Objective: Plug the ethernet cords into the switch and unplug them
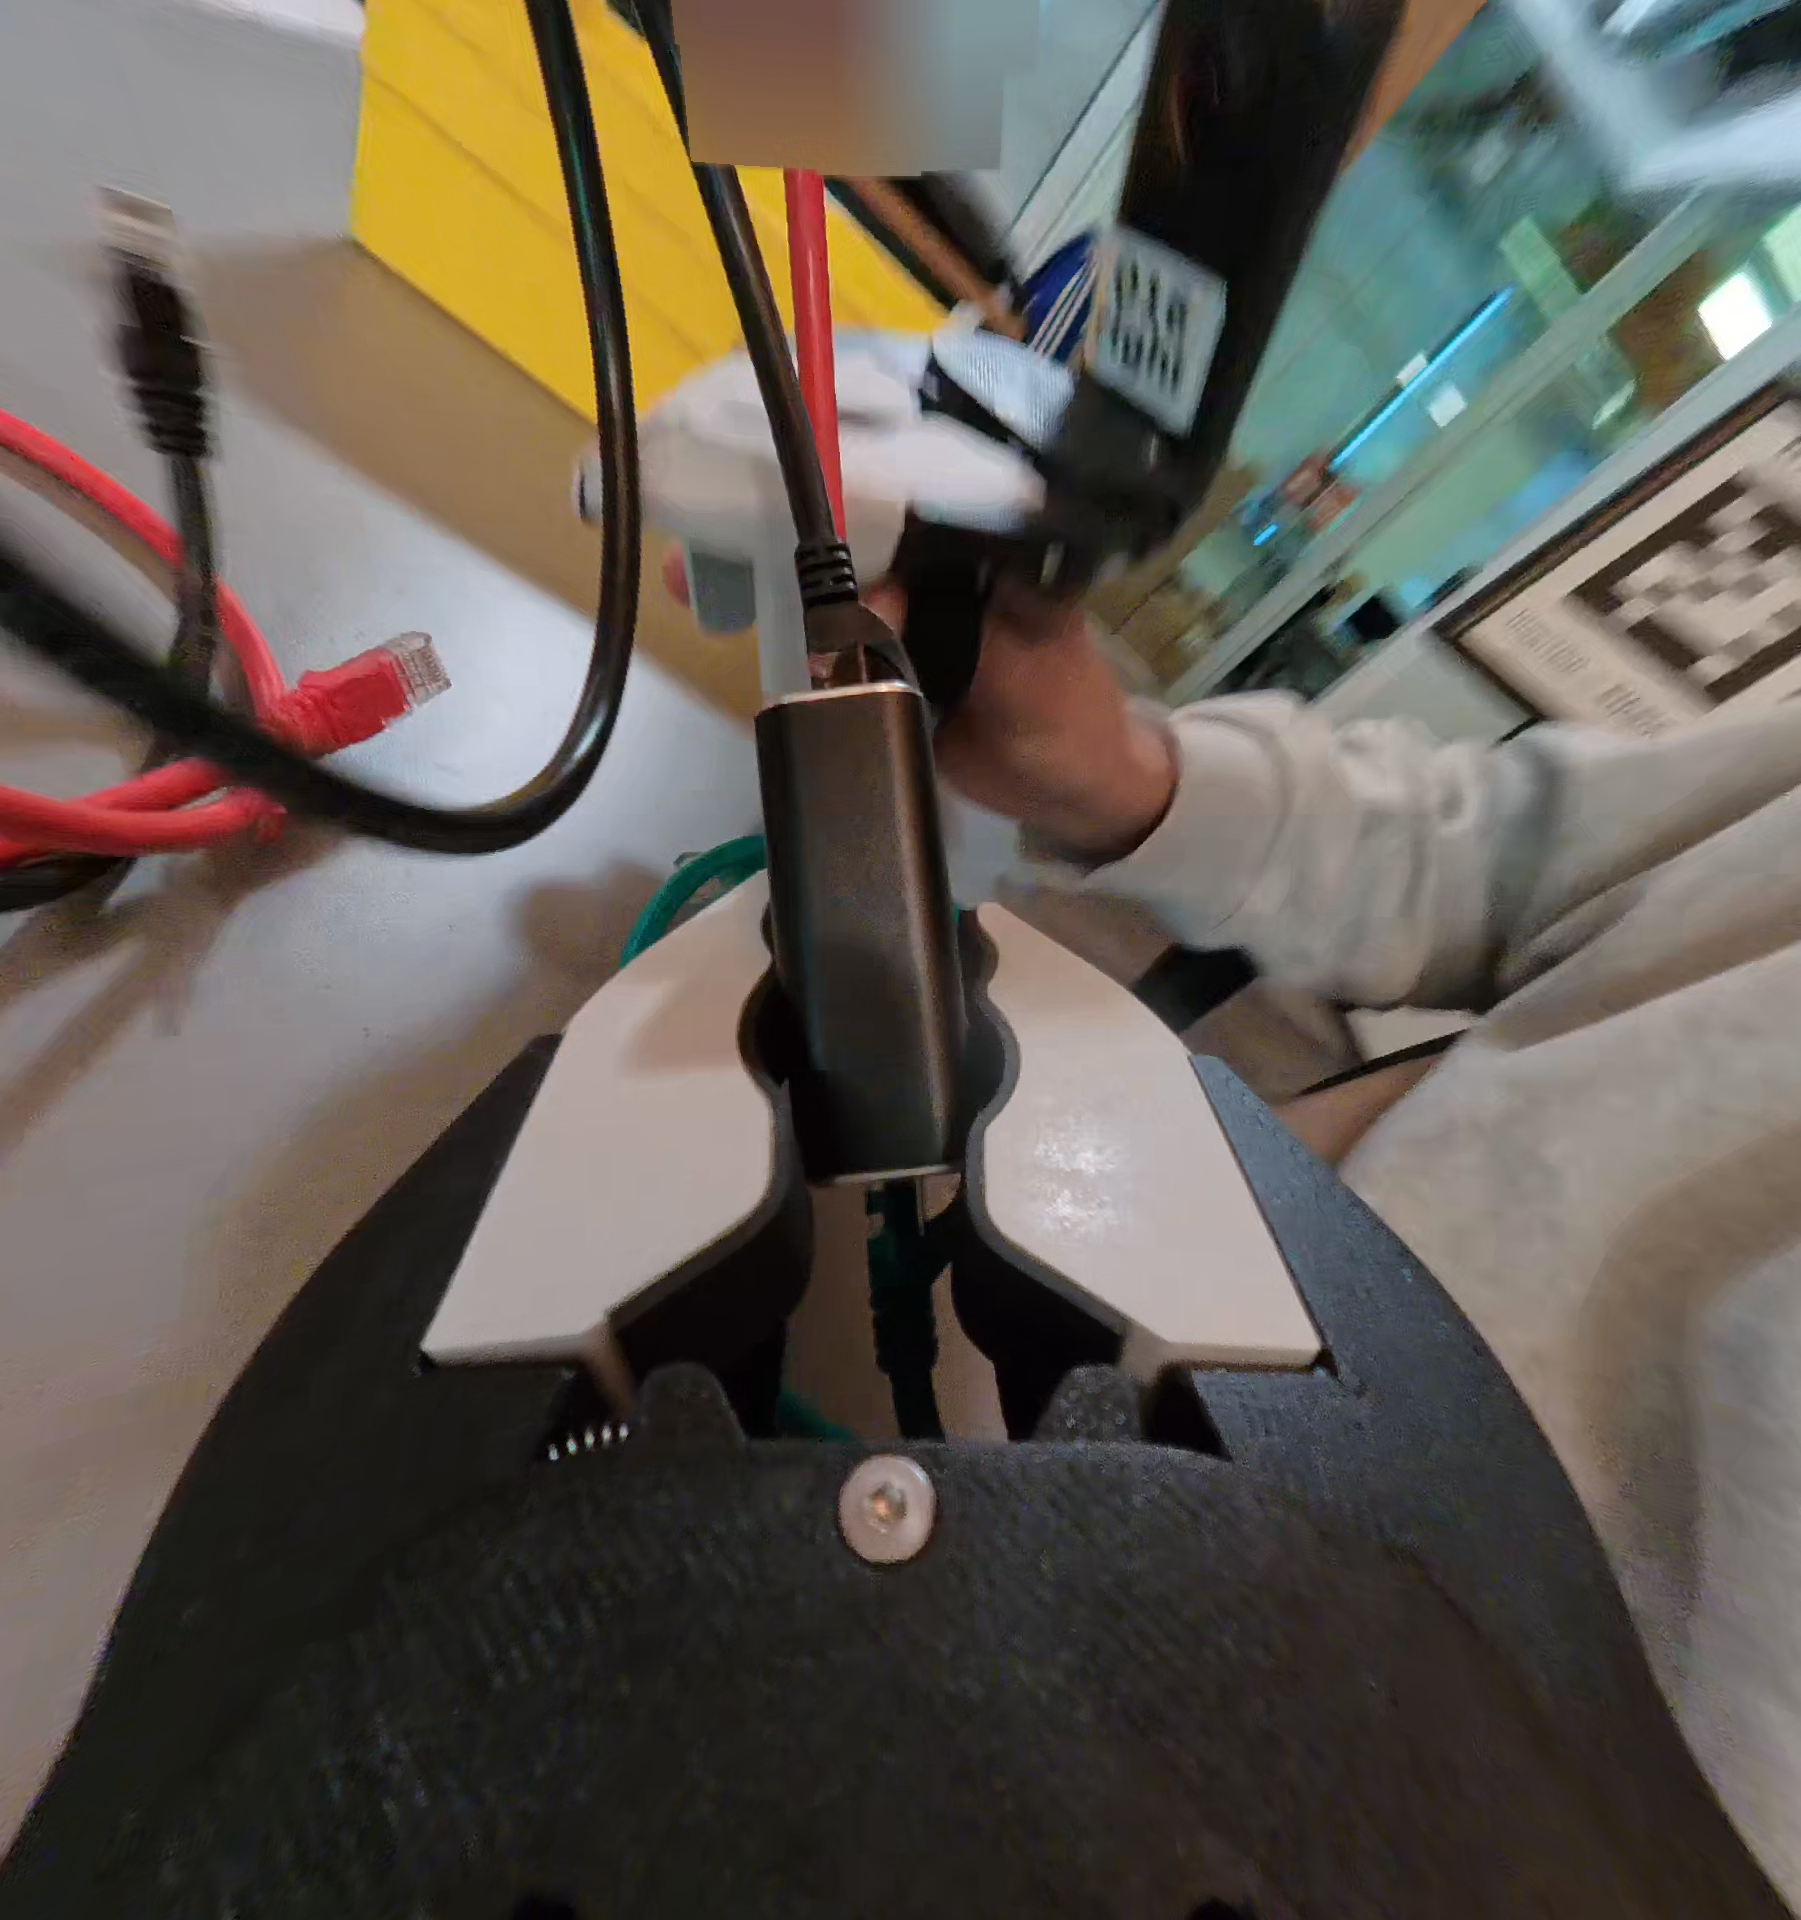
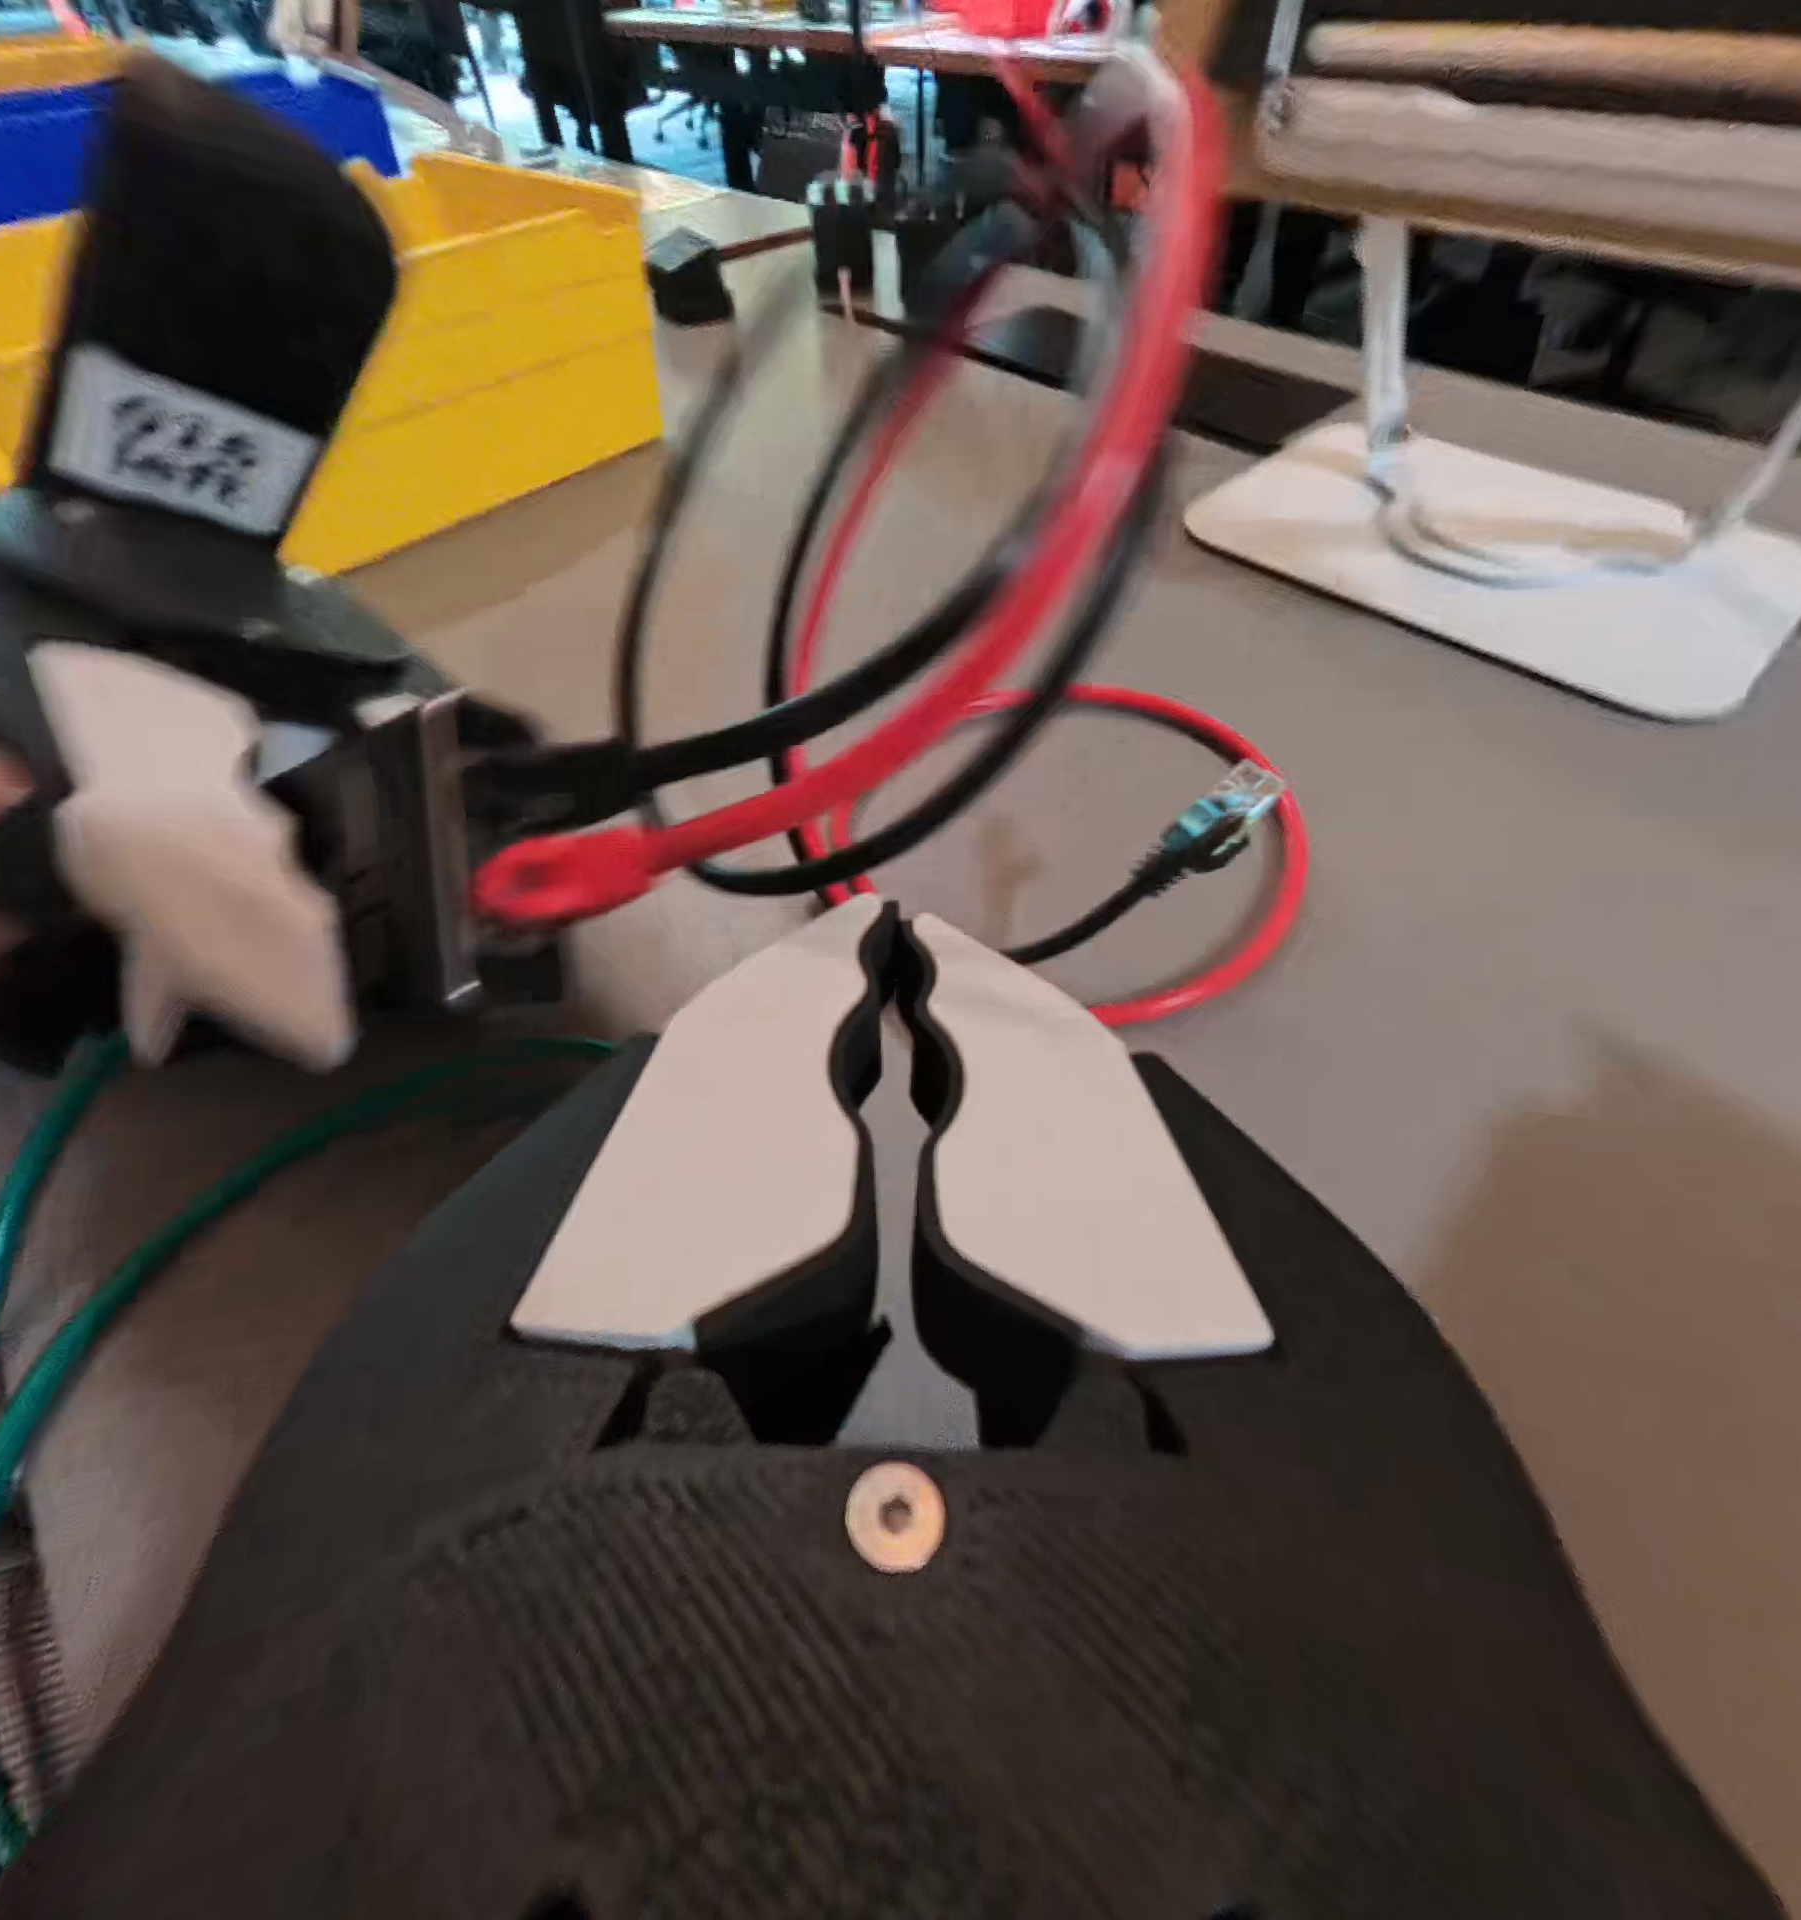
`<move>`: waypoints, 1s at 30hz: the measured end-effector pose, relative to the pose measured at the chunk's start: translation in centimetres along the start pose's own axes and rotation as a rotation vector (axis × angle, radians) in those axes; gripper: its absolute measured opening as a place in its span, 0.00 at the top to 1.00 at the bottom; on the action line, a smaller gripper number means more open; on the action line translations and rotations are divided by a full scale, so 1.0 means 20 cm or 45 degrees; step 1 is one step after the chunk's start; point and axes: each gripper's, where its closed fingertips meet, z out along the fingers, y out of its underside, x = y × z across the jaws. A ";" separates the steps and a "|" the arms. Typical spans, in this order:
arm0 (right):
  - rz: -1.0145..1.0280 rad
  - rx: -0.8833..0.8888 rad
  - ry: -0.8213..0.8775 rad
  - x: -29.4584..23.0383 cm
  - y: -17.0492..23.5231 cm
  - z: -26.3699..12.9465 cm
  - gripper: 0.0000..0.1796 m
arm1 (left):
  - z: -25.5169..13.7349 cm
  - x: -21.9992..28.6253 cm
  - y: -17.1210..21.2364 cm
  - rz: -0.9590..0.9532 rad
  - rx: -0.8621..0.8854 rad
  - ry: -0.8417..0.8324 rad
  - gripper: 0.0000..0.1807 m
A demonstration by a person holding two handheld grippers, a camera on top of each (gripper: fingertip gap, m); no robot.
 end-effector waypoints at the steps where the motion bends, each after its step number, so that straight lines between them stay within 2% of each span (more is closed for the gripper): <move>1: 0.116 0.056 -0.056 0.03 -0.02 -0.03 1.00 | 0.03 0.00 0.02 0.034 -0.032 -0.048 0.83; 5: 0.333 0.194 -0.155 0.06 -0.10 -0.10 1.00 | 0.03 -0.02 -0.03 -0.091 0.057 -0.005 0.84; 8: 0.369 0.167 -0.259 -0.02 -0.07 -0.08 0.92 | -0.02 -0.04 -0.08 -0.158 0.179 0.030 0.84; 12: 0.453 0.095 -0.478 -0.20 -0.02 -0.02 0.83 | -0.02 -0.05 -0.08 -0.177 0.186 0.047 0.84; 14: 0.466 0.097 -0.510 -0.23 -0.02 0.00 0.85 | -0.03 -0.04 -0.09 -0.191 0.200 0.069 0.84; 23: 0.544 0.138 -0.608 -0.25 -0.05 -0.03 0.82 | -0.01 -0.04 -0.07 -0.194 0.166 0.078 0.84; 30: 0.521 0.119 -0.587 -0.26 -0.04 -0.02 0.86 | 0.00 -0.03 -0.06 -0.180 0.145 0.080 0.84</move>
